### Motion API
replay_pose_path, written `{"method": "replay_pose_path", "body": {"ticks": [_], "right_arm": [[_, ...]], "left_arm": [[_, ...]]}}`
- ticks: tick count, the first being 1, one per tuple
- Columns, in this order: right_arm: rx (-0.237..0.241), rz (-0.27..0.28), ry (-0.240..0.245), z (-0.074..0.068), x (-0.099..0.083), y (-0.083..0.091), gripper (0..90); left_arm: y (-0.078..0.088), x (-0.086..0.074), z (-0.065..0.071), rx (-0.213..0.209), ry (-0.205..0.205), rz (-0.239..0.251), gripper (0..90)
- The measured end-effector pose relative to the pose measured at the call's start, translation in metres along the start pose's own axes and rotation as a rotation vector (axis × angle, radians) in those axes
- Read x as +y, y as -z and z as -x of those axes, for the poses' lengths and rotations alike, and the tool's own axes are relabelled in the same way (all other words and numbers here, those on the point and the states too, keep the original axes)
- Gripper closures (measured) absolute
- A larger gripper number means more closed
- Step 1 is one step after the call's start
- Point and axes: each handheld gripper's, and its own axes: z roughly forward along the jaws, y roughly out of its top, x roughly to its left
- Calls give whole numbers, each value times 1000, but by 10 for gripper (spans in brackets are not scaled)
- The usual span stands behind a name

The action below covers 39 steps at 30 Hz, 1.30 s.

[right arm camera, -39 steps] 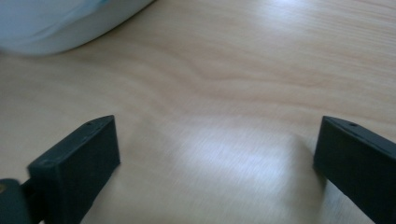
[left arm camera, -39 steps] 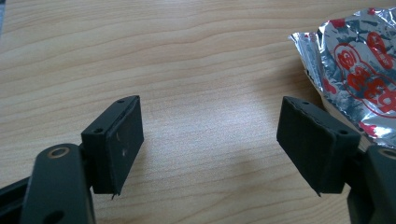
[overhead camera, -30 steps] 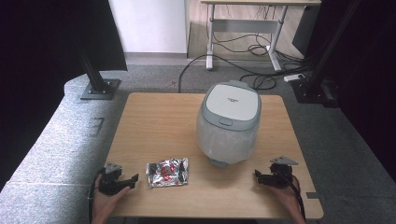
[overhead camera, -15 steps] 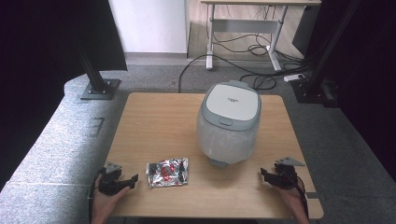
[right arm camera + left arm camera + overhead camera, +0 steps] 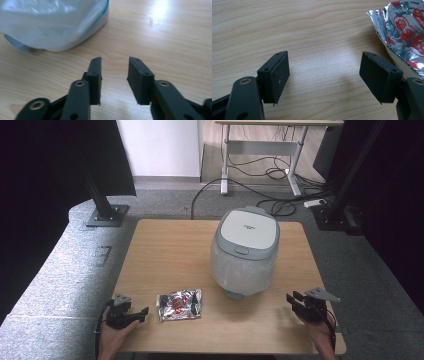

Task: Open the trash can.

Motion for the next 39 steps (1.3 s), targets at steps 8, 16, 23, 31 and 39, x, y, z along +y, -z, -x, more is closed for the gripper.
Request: {"method": "replay_pose_path", "body": {"ticks": [8, 16, 23, 31, 39], "right_arm": [[61, 47, 21, -3, 9, 14, 813], [132, 82, 68, -10, 20, 22, 889], [175, 138, 65, -14, 33, 34, 892], [255, 168, 73, -18, 51, 41, 894], [304, 202, 87, -25, 71, 45, 894]], "left_arm": [[-1, 0, 0, -9, 9, -3, 243], [-1, 0, 1, -16, 17, -5, 243], [-1, 0, 1, -20, 19, -7, 243], [0, -1, 1, -23, 27, -4, 245], [-1, 0, 2, -25, 27, -5, 251]]}}
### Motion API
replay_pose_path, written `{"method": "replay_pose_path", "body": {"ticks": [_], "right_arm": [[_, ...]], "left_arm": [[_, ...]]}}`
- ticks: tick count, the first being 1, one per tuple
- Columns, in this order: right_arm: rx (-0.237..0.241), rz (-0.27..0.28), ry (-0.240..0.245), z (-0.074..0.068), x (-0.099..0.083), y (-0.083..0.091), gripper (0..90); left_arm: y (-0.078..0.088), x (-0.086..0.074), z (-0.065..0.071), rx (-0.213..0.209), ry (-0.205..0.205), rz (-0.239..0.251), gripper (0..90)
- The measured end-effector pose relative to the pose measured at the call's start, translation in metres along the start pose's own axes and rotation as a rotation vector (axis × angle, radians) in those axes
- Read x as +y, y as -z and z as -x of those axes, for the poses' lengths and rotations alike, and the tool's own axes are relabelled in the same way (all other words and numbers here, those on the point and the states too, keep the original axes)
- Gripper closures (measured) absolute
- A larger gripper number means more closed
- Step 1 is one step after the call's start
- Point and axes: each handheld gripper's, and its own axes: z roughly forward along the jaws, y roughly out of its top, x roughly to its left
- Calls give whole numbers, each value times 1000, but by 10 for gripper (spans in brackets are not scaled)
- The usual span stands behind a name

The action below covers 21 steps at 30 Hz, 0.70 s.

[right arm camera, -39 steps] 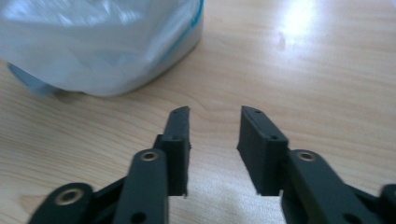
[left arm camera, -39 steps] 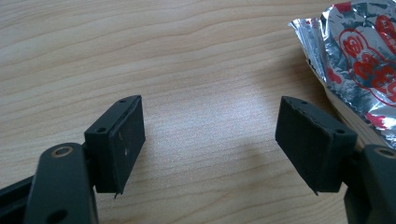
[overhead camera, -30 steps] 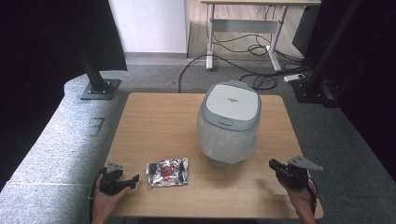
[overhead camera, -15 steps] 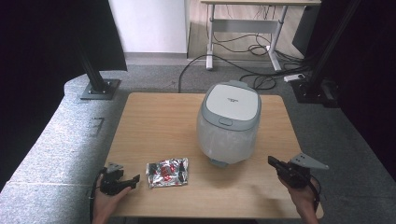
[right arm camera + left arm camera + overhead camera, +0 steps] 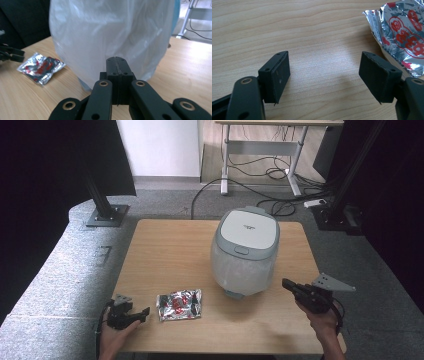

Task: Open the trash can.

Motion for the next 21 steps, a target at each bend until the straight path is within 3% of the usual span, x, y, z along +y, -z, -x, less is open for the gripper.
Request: {"method": "replay_pose_path", "body": {"ticks": [9, 21], "right_arm": [[47, 39, 12, -5, 27, 0, 894], [93, 43, 23, -10, 49, -10, 894]], "left_arm": [[0, 0, 1, -1, 0, 0, 250], [-1, 0, 1, -8, -5, -6, 250]]}}
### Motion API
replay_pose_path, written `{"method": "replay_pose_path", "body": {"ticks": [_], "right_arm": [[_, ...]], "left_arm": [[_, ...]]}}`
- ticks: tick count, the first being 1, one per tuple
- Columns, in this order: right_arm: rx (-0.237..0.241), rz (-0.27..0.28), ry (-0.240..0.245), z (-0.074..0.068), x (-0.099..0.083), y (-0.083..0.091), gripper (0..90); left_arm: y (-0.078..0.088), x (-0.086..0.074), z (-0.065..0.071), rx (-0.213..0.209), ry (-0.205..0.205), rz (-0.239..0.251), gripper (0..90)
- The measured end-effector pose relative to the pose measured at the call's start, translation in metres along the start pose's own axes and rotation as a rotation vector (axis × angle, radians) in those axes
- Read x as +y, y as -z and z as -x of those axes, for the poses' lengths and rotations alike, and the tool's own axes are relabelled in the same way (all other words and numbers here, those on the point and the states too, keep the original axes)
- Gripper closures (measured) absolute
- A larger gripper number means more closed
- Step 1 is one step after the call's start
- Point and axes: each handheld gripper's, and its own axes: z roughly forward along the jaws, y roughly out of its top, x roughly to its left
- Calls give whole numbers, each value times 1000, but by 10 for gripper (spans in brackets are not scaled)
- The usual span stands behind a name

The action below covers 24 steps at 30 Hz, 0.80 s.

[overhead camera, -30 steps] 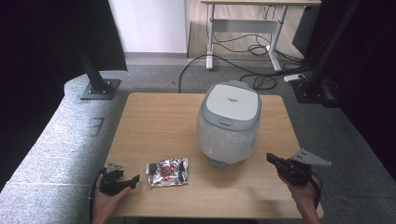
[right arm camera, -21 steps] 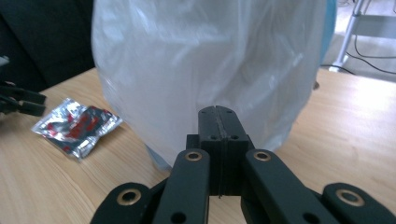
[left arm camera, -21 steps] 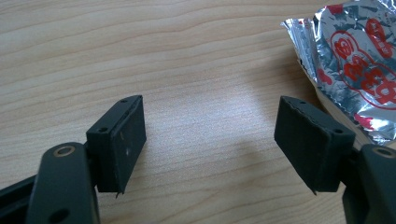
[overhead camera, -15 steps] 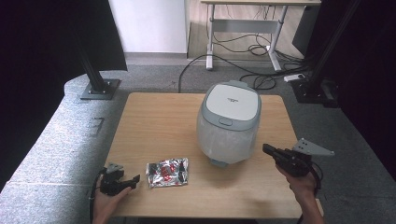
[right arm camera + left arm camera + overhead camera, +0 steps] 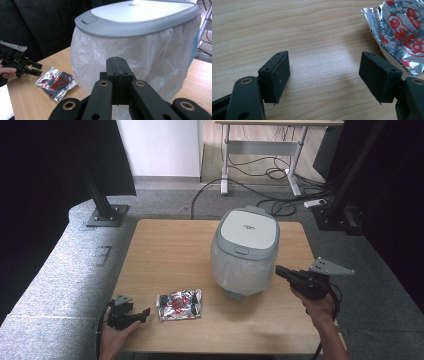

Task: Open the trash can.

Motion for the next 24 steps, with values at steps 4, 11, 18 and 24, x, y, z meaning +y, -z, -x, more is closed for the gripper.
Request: {"method": "replay_pose_path", "body": {"ticks": [4, 11, 18, 24], "right_arm": [[6, -1, 5, -2, 6, -3, 894], [27, 3, 18, -6, 19, -11, 894], [47, -6, 23, -10, 28, -24, 893], [59, -14, 26, -14, 35, -34, 893]], "left_arm": [[0, 0, 0, 0, 0, 0, 250], [0, 0, 0, -1, -2, -3, 250], [-1, 0, 0, -4, -2, -5, 251], [-1, 0, 0, -5, -4, -7, 251]]}}
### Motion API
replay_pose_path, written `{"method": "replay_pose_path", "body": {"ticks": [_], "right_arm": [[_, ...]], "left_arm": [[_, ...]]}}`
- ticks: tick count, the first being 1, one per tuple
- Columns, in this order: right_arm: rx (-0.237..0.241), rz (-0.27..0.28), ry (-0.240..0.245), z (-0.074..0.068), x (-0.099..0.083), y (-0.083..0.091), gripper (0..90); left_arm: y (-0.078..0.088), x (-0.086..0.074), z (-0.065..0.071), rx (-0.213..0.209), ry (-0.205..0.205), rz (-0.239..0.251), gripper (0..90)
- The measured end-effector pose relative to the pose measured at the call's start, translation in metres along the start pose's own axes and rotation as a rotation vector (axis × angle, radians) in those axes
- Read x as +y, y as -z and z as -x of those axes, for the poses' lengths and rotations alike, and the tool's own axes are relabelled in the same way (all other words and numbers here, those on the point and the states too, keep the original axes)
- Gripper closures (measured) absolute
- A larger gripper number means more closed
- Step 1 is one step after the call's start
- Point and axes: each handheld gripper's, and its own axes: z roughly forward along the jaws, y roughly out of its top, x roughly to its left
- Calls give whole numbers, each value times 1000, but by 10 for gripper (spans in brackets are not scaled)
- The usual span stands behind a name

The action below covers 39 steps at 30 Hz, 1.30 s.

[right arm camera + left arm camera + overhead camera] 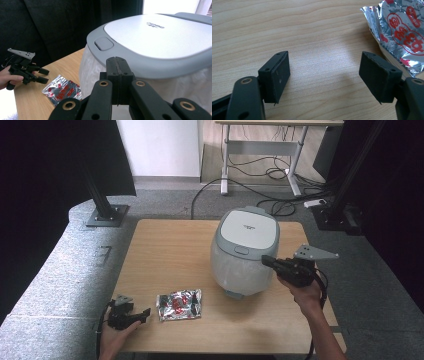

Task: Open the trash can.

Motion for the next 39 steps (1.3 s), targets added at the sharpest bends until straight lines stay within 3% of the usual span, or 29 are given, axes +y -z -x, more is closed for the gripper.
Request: {"method": "replay_pose_path", "body": {"ticks": [13, 39], "right_arm": [[30, -13, -15, -2, 13, -24, 893], [44, -35, -16, -5, 29, -51, 893]], "left_arm": [[0, 0, -1, -2, -2, -3, 251], [0, 0, -2, -5, -4, -10, 252]]}}
